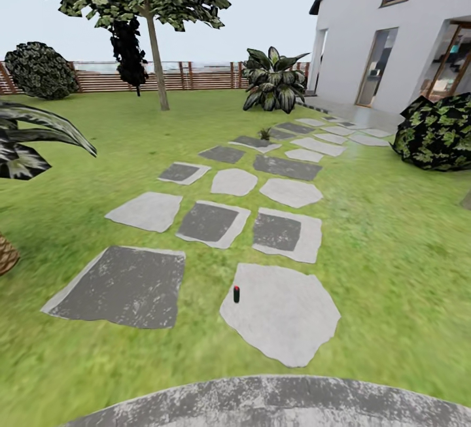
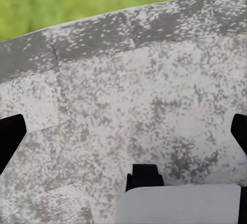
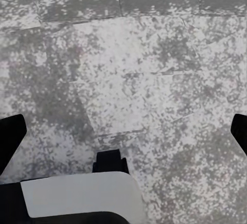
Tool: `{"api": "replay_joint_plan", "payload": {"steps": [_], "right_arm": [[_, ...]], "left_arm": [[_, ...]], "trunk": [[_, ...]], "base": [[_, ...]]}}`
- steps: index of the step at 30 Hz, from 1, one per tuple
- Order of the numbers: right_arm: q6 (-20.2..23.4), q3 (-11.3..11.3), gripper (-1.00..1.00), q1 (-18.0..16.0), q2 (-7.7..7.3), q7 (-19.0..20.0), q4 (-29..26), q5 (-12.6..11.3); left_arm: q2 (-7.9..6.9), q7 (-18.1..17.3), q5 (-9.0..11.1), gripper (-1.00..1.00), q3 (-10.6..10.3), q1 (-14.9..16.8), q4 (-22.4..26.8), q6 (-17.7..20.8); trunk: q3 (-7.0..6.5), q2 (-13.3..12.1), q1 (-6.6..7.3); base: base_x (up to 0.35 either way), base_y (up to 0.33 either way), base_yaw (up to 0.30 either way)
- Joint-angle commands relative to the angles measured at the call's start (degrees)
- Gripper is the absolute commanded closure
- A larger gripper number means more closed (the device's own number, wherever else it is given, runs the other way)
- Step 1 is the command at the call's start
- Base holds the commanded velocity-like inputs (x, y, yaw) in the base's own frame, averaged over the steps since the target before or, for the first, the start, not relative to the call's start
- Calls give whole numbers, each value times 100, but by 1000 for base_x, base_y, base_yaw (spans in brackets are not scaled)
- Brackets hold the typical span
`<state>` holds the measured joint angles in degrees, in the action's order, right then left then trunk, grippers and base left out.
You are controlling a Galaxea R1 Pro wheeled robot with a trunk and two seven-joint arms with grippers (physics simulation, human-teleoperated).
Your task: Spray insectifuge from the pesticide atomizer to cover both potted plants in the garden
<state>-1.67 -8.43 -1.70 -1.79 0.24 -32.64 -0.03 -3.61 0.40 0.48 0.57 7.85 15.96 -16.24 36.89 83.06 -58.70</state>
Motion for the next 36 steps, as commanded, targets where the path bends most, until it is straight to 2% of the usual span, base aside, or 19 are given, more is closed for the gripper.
{"api": "replay_joint_plan", "payload": {"steps": [1,36], "right_arm": [[-17,-7,-100,-2,2,3,3,0],[-26,-5,-100,-5,3,-5,5,3]], "left_arm": [[1,4,5,-100,4,4,-5,-19],[2,4,2,-100,4,4,-5,-19]], "trunk": [[5,2,-3],[5,2,-3]], "base": [[333,53,-2],[337,-13,0]]}}
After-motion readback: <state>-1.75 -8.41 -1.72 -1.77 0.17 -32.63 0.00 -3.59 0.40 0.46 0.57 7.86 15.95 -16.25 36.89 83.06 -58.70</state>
